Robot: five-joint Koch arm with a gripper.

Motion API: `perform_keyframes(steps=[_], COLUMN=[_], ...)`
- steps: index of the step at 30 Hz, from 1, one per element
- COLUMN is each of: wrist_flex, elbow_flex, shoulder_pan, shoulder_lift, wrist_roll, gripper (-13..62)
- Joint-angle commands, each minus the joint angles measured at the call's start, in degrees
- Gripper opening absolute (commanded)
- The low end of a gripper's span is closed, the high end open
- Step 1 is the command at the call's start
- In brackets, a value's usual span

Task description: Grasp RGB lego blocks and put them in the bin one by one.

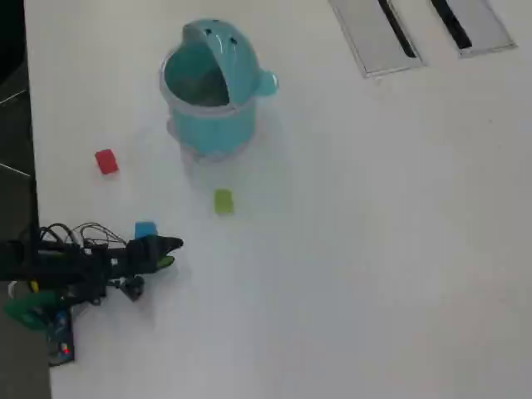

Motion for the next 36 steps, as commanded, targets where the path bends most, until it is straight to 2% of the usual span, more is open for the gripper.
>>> perform_keyframes(steps=[1,16,22,29,36], wrist_flex=[-0.26,-0.7,-2.46,-18.81,-27.07], elbow_flex=[4.22,4.22,3.87,2.55,0.18], shoulder_pan=[0.0,1.67,1.67,1.93,0.62], shoulder_lift=[2.9,2.99,3.16,3.25,3.43], wrist_roll=[0.09,0.26,-4.57,-13.89,-21.27], gripper=[34.1,34.0,33.8,33.7,33.7])
